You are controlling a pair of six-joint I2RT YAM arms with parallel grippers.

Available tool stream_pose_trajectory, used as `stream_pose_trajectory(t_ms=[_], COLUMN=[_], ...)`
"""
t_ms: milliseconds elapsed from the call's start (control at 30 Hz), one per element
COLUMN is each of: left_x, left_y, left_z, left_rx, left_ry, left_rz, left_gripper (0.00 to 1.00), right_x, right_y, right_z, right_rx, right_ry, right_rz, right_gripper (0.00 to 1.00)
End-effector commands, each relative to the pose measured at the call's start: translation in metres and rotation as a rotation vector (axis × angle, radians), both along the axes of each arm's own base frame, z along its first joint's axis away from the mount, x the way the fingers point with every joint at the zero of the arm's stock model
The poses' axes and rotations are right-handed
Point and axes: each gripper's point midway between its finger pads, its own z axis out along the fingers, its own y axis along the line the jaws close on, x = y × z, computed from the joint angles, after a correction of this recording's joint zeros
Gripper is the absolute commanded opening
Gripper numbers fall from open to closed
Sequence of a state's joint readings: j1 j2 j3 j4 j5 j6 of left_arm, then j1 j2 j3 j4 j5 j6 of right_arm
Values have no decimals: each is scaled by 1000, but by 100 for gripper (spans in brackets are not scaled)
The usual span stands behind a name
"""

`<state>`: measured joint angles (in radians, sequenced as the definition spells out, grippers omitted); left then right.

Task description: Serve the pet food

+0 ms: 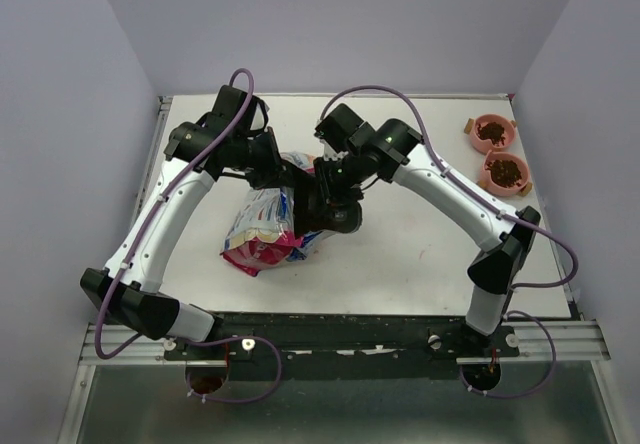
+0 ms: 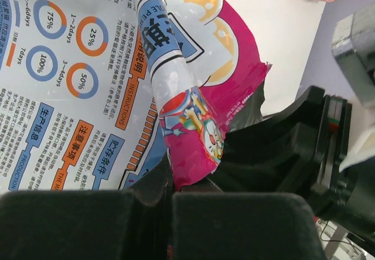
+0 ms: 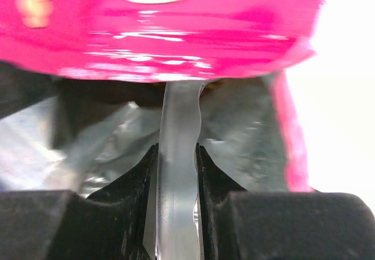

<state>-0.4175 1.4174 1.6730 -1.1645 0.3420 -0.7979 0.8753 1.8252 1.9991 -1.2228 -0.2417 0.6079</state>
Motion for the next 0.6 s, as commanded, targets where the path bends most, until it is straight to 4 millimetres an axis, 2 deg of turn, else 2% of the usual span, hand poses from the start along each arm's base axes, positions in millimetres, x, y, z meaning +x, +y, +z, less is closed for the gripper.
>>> stream_pose_trajectory(t_ms=[0, 100, 333, 500, 567], left_x=[-1, -3, -5, -8, -10], left_y=[-17, -17, -19, -18, -18], left_z=[29, 27, 32, 32, 32], left_rx=[-104, -103, -113, -113, -115], left_ry=[-59, -47, -53, -49, -47], left_rz=[-53, -55, -65, -70, -72], left_gripper=[0, 0, 0, 0, 0], right_x=[7, 6, 0, -13, -24], right_y=[-59, -46, 16, 69, 82], right_z=[-19, -36, -73, -73, -69], right_rx=[-266, -231, -202, 5, 110], right_ry=[-89, -68, -51, -19, 11], right_rz=[-50, -18, 93, 203, 243], right_gripper=[0, 0, 0, 0, 0])
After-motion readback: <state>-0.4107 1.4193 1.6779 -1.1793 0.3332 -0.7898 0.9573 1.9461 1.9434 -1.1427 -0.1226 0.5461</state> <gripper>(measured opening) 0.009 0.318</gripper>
